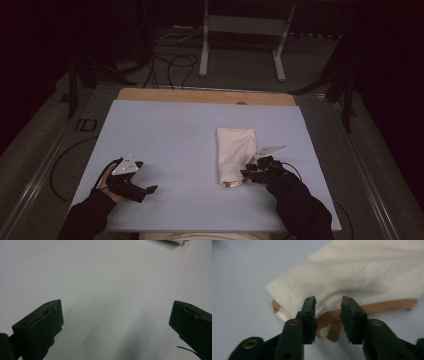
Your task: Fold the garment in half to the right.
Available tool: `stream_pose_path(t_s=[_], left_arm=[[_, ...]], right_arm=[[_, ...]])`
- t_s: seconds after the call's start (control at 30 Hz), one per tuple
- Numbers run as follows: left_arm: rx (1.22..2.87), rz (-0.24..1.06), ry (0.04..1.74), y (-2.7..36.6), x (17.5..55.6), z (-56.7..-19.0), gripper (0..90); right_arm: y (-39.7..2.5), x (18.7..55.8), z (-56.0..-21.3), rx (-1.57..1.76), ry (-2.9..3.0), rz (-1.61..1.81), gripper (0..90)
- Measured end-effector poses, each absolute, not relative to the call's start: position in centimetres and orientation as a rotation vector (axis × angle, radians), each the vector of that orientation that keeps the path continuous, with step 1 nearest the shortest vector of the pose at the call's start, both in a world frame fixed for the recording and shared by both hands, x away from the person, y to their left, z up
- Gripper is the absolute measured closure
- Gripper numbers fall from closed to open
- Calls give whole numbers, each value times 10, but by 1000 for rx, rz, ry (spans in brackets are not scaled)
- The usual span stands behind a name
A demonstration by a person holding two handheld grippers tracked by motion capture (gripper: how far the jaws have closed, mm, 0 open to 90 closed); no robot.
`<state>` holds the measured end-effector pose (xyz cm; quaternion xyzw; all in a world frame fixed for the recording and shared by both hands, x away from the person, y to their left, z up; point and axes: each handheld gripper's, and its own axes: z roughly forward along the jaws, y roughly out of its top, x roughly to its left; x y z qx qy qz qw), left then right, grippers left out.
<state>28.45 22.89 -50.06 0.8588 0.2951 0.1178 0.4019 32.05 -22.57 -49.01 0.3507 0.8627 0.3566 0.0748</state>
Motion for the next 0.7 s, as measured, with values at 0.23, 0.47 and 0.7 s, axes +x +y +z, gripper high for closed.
stream_pose_path(t_s=[0.23, 0.47, 0.7], left_arm=[[2172, 296, 745, 229, 285, -501, 0], [2169, 298, 746, 230, 284, -501, 0], [2175, 295, 746, 229, 284, -502, 0]], right_arm=[[-230, 316, -497, 1036, 2624, 997, 877], [-232, 312, -507, 1035, 2634, 994, 871], [-242, 307, -512, 1048, 2625, 1052, 799]])
